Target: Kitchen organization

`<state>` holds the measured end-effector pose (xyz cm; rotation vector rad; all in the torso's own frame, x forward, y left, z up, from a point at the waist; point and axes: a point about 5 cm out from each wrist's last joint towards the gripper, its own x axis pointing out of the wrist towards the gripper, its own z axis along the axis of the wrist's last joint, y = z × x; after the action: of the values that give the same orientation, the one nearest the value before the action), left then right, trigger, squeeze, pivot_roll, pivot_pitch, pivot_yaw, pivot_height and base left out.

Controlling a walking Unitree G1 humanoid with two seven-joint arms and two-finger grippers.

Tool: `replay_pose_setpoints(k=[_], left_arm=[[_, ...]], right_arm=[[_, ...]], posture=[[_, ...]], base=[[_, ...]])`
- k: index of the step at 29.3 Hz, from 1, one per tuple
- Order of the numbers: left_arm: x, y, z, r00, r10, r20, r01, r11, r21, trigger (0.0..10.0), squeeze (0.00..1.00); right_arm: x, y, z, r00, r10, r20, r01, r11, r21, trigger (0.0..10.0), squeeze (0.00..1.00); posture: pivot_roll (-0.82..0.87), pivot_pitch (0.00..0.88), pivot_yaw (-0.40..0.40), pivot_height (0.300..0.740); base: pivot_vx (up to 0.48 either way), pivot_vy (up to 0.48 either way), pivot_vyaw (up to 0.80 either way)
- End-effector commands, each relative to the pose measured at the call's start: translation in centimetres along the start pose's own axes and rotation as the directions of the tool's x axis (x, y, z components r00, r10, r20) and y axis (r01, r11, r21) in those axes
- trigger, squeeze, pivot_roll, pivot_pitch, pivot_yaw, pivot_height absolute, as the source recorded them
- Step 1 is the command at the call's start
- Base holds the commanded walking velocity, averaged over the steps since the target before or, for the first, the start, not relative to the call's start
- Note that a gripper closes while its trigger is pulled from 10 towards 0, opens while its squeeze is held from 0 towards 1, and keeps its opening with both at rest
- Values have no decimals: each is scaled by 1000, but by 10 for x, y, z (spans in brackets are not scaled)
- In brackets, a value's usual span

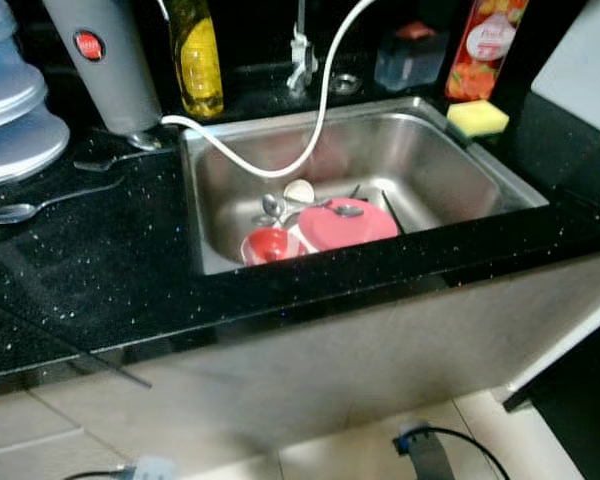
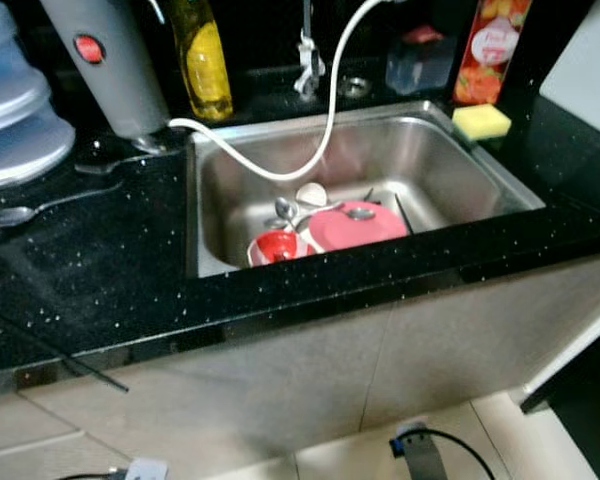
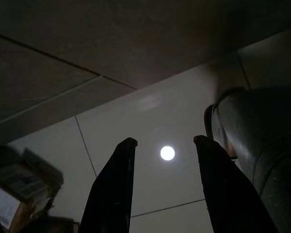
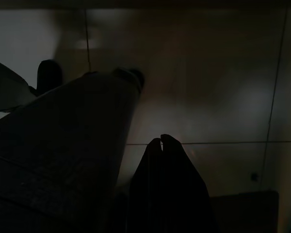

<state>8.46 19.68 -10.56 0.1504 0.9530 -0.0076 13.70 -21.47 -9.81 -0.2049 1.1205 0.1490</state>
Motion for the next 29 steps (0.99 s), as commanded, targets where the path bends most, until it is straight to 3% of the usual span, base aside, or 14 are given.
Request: replay_pose_setpoints(k=[1,27,29], left_arm=[[-1,1,-3,1000,2,-6,-2,1000,3,10000,0],[0,2,-1,1000,-1,-4,1,1000,13,10000,0],[0,1,0,1000,-4,-2,4,1000,14,10000,0]], right_arm=[[0,4,-5,1000,11,-22,-11,1000,5,10000,0],[1,5,-3,1000,15,-17,-15,1000,-5,10000,0],[1,5,-2,1000,15,-17,-15,1000,-6,10000,0]], posture=[[10,0,25,740],[14,0,25,740],[14,0,23,740]], base=[[0,0,0],[0,0,0],[0,-454,0]])
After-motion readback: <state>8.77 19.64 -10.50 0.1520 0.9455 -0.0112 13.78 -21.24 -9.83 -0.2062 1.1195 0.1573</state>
